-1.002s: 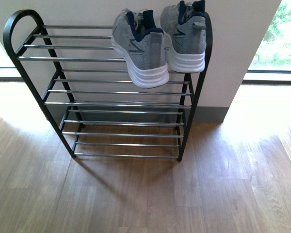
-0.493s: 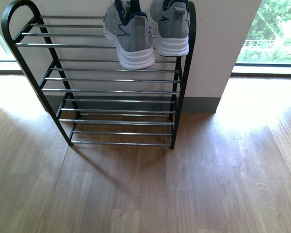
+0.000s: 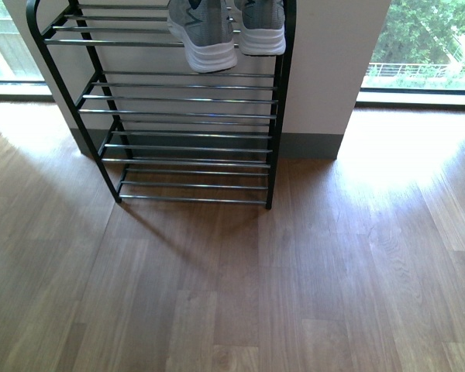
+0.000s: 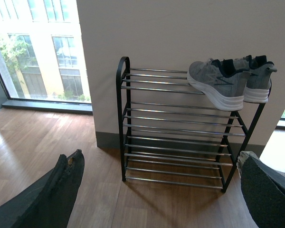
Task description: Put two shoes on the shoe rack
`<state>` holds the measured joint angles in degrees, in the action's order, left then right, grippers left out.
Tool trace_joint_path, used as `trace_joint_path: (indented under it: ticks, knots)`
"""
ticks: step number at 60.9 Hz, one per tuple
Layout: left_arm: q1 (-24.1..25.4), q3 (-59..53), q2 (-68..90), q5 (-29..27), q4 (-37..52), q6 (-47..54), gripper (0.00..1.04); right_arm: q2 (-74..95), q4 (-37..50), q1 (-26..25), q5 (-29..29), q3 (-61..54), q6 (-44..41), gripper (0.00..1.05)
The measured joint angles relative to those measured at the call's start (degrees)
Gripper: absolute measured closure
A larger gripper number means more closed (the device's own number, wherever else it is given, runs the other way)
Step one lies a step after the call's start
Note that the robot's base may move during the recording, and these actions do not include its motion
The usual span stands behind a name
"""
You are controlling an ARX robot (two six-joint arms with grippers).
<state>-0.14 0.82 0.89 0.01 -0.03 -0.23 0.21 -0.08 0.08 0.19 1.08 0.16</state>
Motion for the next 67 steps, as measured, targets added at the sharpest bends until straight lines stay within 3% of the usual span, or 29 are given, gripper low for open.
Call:
trace_joint_path:
  ticks: [67]
  knots:
    - [0.04,-0.02,-0.02,0.09,0.00,0.00,0.09,0.00,0.00,-0.02,0.00,0.02,0.00,0.09]
